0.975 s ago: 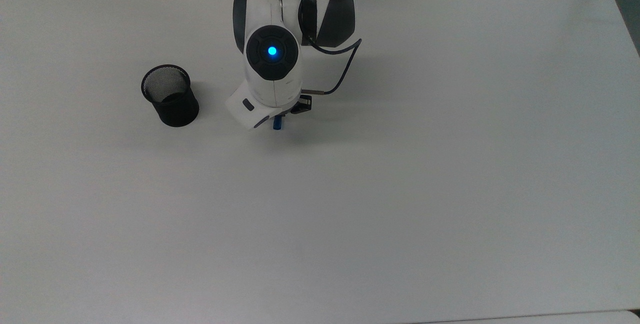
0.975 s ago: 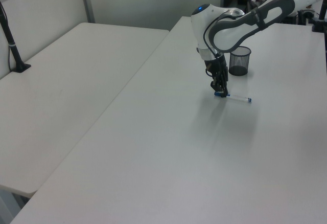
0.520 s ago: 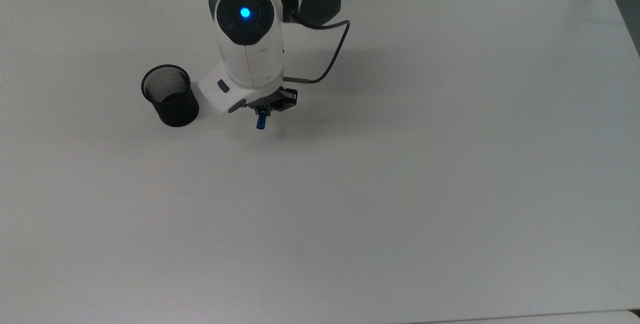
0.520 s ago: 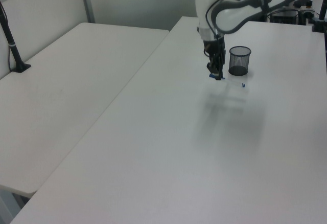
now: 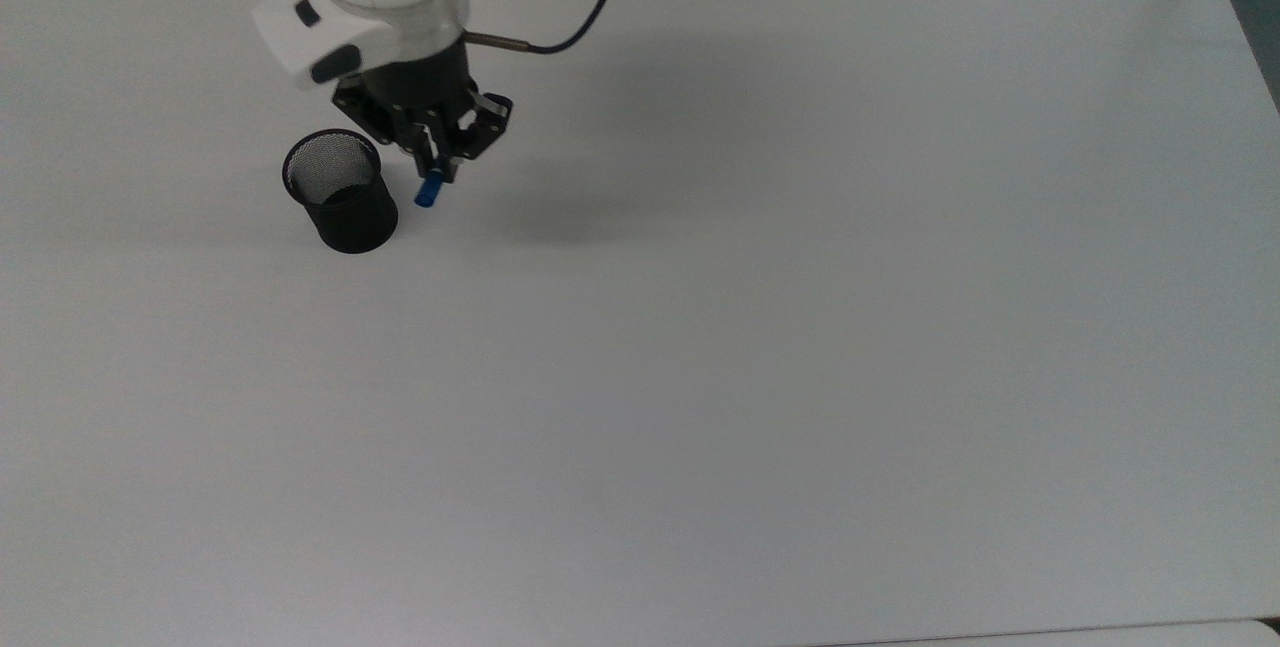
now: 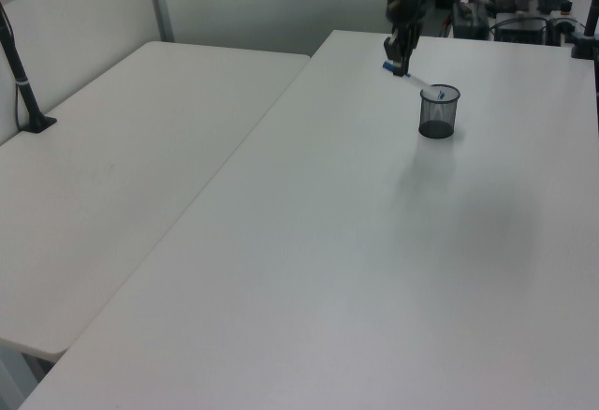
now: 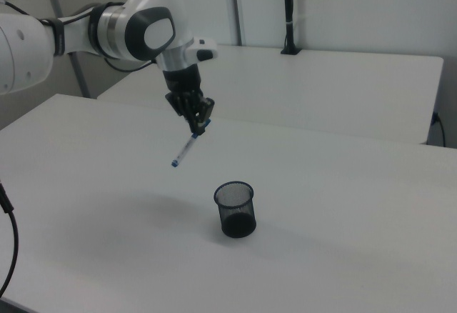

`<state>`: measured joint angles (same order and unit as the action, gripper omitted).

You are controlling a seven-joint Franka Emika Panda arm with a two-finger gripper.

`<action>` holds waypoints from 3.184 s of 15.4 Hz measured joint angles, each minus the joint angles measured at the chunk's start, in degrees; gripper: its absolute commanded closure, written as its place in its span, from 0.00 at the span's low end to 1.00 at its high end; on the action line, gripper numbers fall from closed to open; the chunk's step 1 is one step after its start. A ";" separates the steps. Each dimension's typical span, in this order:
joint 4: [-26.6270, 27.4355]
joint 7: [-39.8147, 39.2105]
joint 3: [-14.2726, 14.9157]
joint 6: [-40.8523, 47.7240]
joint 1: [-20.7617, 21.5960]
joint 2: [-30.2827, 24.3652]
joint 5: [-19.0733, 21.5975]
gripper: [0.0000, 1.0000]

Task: Insert the marker
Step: 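Lift the marker and carry it over the black mesh cup, then lower the marker tip-first into the mesh cup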

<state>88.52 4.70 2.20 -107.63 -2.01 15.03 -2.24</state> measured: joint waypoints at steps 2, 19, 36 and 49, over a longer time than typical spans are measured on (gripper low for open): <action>-0.56 -2.13 0.04 -0.04 -2.47 -1.48 0.00 0.95; 2.15 -6.80 0.17 -12.33 -12.79 3.10 -4.22 0.94; 4.22 -6.80 -0.23 -12.35 -9.92 5.60 -4.86 0.82; 4.87 -6.80 -0.23 -11.17 -9.86 5.17 -4.86 0.00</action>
<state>93.39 -2.10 1.97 -118.81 -11.88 20.20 -7.10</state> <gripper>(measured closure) 0.366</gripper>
